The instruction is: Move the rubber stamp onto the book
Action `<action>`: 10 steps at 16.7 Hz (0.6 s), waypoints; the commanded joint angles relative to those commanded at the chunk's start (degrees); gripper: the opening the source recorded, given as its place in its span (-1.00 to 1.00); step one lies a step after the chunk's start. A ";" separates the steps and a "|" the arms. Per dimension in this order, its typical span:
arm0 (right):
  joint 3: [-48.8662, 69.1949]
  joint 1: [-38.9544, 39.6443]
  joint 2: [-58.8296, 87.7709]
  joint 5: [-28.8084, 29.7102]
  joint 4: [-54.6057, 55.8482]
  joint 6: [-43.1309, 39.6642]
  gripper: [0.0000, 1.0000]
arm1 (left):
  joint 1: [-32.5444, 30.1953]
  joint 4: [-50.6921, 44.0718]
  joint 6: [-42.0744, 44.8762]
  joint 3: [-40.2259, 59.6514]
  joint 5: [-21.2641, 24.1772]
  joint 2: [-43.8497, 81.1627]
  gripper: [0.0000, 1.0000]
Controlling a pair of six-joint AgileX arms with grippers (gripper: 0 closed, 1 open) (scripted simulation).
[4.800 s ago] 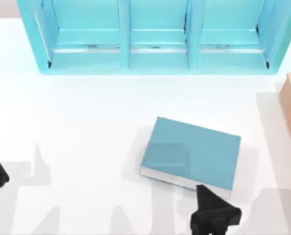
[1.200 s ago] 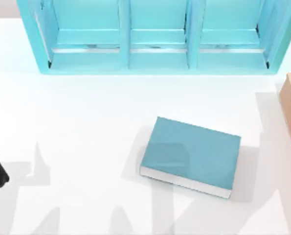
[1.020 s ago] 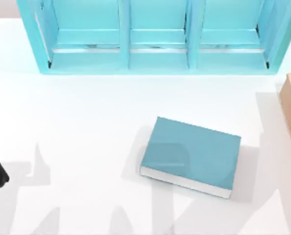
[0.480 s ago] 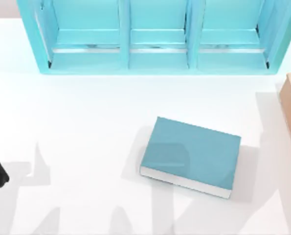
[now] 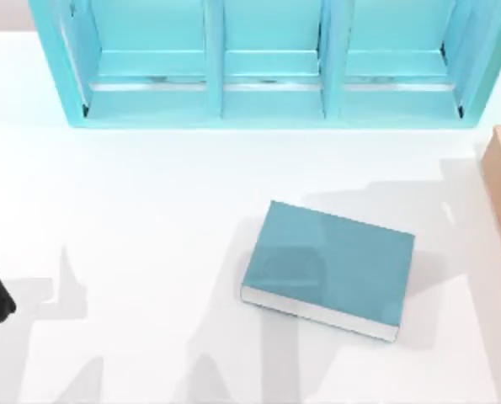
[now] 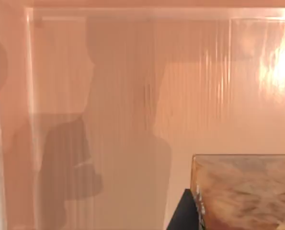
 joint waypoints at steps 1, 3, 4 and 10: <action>3.31 1.98 -1.52 0.05 -2.69 2.05 -1.00 | 0.00 0.00 0.00 0.00 0.00 0.00 1.00; 9.15 6.59 -3.02 0.04 -9.70 6.83 -1.00 | 0.00 0.00 0.00 0.00 0.00 0.00 1.00; 11.24 9.06 -2.96 -0.01 -13.57 9.30 -1.00 | 0.00 0.00 0.00 0.00 0.00 0.00 1.00; 12.73 18.70 2.40 -0.47 -26.04 18.62 -1.00 | 0.00 0.00 0.00 0.00 0.00 0.00 1.00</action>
